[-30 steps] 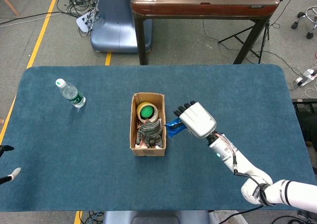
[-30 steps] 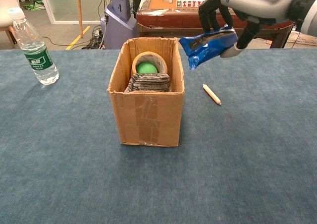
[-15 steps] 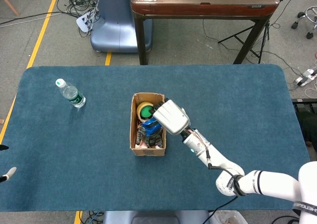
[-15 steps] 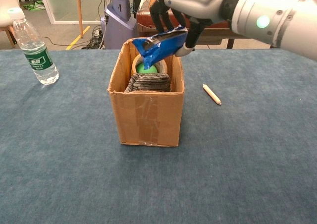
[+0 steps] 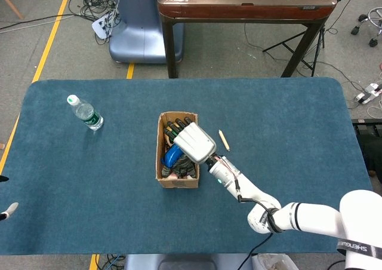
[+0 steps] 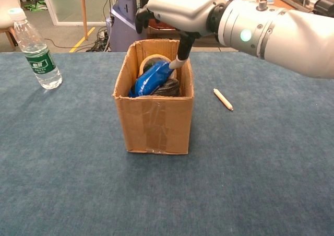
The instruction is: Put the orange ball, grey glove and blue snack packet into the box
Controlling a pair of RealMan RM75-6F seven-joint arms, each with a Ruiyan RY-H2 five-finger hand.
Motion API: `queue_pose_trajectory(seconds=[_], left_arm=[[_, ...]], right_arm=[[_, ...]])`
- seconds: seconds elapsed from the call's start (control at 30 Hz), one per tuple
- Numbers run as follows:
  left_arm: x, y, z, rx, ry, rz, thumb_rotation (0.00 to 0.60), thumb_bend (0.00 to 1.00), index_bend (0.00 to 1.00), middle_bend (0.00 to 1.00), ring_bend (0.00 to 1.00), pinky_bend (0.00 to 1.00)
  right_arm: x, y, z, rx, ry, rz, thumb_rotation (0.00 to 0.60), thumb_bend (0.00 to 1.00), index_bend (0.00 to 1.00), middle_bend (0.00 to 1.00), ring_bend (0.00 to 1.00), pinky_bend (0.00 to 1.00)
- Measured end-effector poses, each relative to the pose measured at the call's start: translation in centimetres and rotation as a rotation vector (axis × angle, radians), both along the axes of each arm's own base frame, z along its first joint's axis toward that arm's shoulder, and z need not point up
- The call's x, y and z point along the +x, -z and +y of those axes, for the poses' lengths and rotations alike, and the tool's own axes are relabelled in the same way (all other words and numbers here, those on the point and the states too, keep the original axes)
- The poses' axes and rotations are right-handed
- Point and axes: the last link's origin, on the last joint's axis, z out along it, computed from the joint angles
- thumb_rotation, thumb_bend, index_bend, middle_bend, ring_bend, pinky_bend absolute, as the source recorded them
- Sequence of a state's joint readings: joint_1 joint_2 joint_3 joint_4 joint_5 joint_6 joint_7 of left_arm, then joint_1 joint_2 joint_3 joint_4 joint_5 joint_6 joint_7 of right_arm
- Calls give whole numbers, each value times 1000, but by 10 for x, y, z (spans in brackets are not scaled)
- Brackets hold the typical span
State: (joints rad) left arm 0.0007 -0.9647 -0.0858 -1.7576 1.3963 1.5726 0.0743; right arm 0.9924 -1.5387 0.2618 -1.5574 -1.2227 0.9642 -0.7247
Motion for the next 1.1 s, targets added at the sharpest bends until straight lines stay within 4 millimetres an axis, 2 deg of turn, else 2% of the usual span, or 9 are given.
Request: queue_pose_trajectory(seconds=[0.2, 0.4, 0.77, 1.1], left_arm=[[0, 1, 1, -3, -2, 1, 600, 117, 357, 363, 279, 404], [-1, 8, 2, -45, -10, -26, 600, 118, 357, 363, 279, 404], [4, 24, 7, -138, 57, -37, 600, 117, 357, 364, 279, 404], [5, 37, 14, -138, 148, -32, 600, 117, 357, 366, 282, 416]], right_arm=[[-9, -11, 7, -18, 11, -14, 600, 0, 186, 143, 181, 322], [-34, -34, 20, -104, 36, 28, 600, 0, 186, 154, 175, 322], [-121, -107, 59, -264, 205, 26, 600, 0, 189, 182, 174, 322], [-205, -134, 98, -347, 406, -20, 600, 0, 189, 188, 174, 322]])
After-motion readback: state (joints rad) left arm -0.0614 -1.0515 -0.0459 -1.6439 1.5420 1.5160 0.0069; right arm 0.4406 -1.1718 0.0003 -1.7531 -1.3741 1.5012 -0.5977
